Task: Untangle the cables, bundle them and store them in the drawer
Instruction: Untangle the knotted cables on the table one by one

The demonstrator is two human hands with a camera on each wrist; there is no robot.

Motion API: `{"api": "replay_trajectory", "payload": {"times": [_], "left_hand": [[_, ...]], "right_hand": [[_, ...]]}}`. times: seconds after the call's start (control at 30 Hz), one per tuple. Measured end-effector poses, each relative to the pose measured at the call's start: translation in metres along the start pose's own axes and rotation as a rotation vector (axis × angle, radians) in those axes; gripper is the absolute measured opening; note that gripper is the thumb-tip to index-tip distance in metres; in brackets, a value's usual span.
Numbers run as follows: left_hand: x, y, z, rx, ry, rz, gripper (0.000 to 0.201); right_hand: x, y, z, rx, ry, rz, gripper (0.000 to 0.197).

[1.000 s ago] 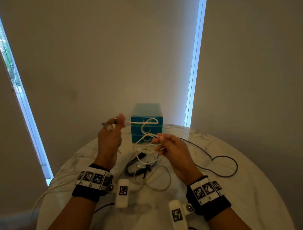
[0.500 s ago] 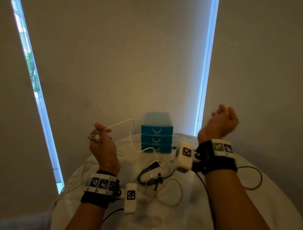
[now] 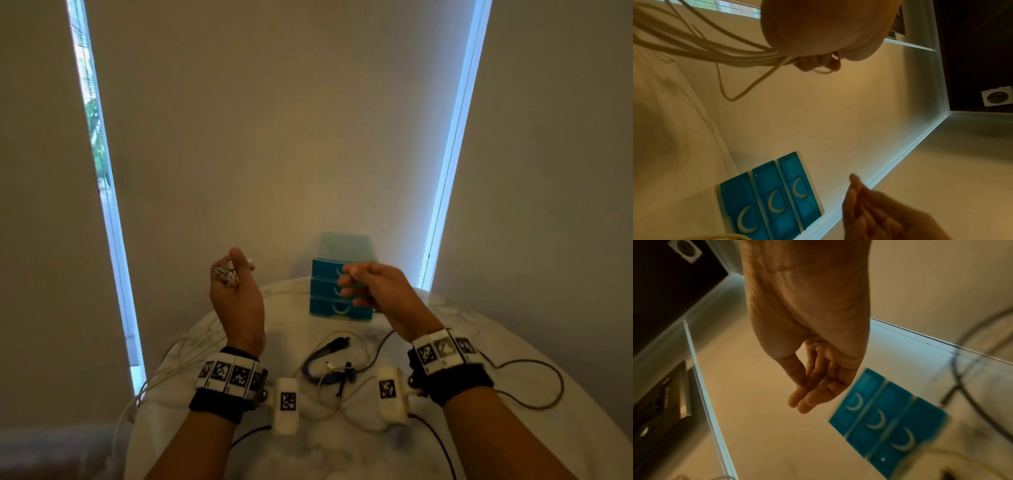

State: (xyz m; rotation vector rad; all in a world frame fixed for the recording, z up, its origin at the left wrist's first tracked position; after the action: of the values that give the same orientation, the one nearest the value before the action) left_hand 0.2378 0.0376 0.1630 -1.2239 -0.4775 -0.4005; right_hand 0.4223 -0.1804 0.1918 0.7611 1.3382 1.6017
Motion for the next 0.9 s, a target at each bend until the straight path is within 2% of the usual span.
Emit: {"api": "replay_trajectory", "payload": {"times": [0.1, 0.23, 0.37, 0.43, 0.5, 0.53, 0.57, 0.67, 0.73, 0.8, 0.9], "left_hand": [[0.009, 0.015, -0.006, -0.065, 0.121, 0.153, 0.053], [0.023, 0.017, -0.025, -0.054, 0.332, 0.294, 0.052], [0.040, 0.011, -0.045, 0.093, 0.579, 0.402, 0.043], [0.046, 0.010, -0.054, 0.170, 0.670, 0.447, 0.043], [0.050, 0.010, -0.057, 0.247, 0.717, 0.490, 0.043], [0.052, 0.011, -0.057, 0.270, 0.734, 0.497, 0.043], [0.052, 0.011, -0.058, 0.278, 0.748, 0.496, 0.043], [0.053, 0.010, -0.061, 0.272, 0.775, 0.448, 0.044], [0.052, 0.013, -0.063, 0.212, 0.785, 0.374, 0.043], [0.052, 0.019, -0.064, 0.138, 0.793, 0.322, 0.043], [0.052, 0.026, -0.067, 0.107, 0.808, 0.345, 0.048]], "right_hand": [[0.005, -0.034, -0.010, 0.043, 0.067, -0.052, 0.022], [0.021, -0.040, -0.014, -0.027, 0.153, -0.111, 0.019], [0.058, -0.043, -0.029, -0.126, 0.294, -0.218, 0.047], [0.077, -0.050, -0.039, -0.151, 0.423, -0.304, 0.052], [0.086, -0.058, -0.049, -0.153, 0.558, -0.376, 0.047], [0.083, -0.059, -0.049, -0.160, 0.575, -0.402, 0.044], [0.076, -0.060, -0.046, -0.159, 0.557, -0.411, 0.040], [0.038, -0.059, -0.026, -0.075, 0.379, -0.369, 0.031], [0.014, -0.057, -0.018, -0.076, 0.337, -0.484, 0.029], [0.003, -0.062, -0.022, -0.079, 0.450, -0.717, 0.037], [-0.002, -0.081, -0.045, 0.005, 0.735, -1.044, 0.044]]}}
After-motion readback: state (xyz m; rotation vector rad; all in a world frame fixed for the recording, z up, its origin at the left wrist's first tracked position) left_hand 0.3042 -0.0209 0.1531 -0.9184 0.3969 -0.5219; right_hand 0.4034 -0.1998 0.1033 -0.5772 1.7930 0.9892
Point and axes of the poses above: each hand's wrist, its own z-axis towards the middle knuckle, its own x-axis out of the palm, y = z × x, the point moved 9 cm from there along z, towards the middle knuckle, and after that the axes turned 12 degrees about -y, right-handed, at the moved point
